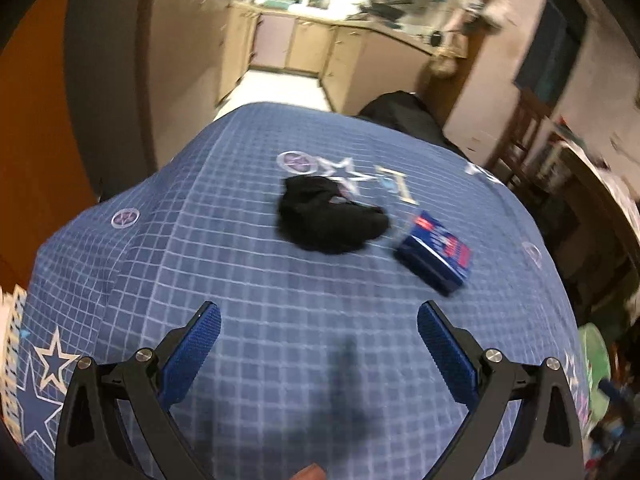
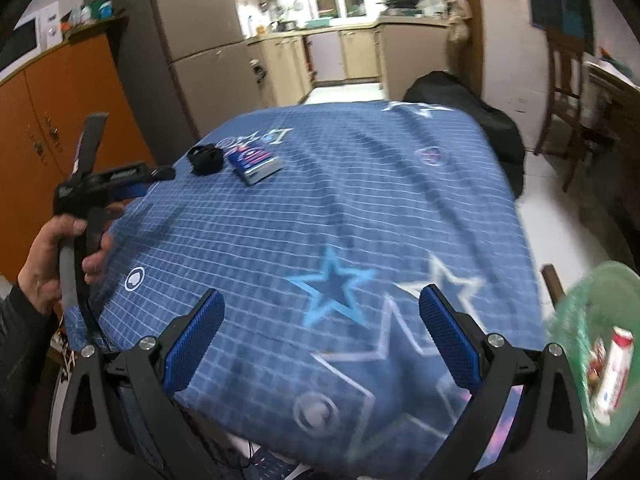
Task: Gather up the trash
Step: 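Grasp the black cloth with the left tool while the right tool grasps the blue card box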
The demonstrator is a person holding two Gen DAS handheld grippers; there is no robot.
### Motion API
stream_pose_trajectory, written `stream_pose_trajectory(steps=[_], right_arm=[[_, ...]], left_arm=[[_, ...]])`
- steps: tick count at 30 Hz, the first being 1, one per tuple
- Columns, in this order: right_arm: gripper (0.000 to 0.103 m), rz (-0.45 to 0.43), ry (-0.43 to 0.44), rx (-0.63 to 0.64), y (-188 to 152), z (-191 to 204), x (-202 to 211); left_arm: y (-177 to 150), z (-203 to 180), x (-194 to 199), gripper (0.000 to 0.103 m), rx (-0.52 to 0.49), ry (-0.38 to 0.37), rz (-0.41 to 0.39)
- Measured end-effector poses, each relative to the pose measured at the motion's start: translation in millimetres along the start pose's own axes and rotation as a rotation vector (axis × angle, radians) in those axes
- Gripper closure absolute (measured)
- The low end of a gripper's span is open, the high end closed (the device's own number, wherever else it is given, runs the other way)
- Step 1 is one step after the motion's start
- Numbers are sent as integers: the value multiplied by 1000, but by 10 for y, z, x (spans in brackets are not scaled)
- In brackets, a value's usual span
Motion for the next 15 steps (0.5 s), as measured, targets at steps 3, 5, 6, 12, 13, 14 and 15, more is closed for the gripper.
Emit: stream_pose_trajectory(steps=[3,5,6,12,13,14,15], right_arm=[[8,33,28,64,122,224,-242],[8,53,49,111,222,386,-425],[8,61,58,129,254,451,-489],[8,103,123,247,660,791,-1006],[8,108,131,261,738,824,-1089],[8,114,141,270,786,841,-1137],[8,125,156,281,857,878,-1222]], left_arm=[[103,161,-121,5,64,17,16],[220,257,-151,5,113,21,7],[284,268,-158,5,132,22,-1],[625,228,-335,5,163,35,20],[661,215,-391,5,160,41,35],[707,210,-443,5,156,50,47],[735,212,-480,5,158,59,54]])
Point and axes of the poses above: each gripper's, at about its wrist camera, not at the fingertips, and x roughly against the way its jaws point, z to its left, y to its top, the point moved 5 cm from there along -x, roughly the way its jaws point, and after that the axes turned 14 degrees about -x, right-handed, at the moved point
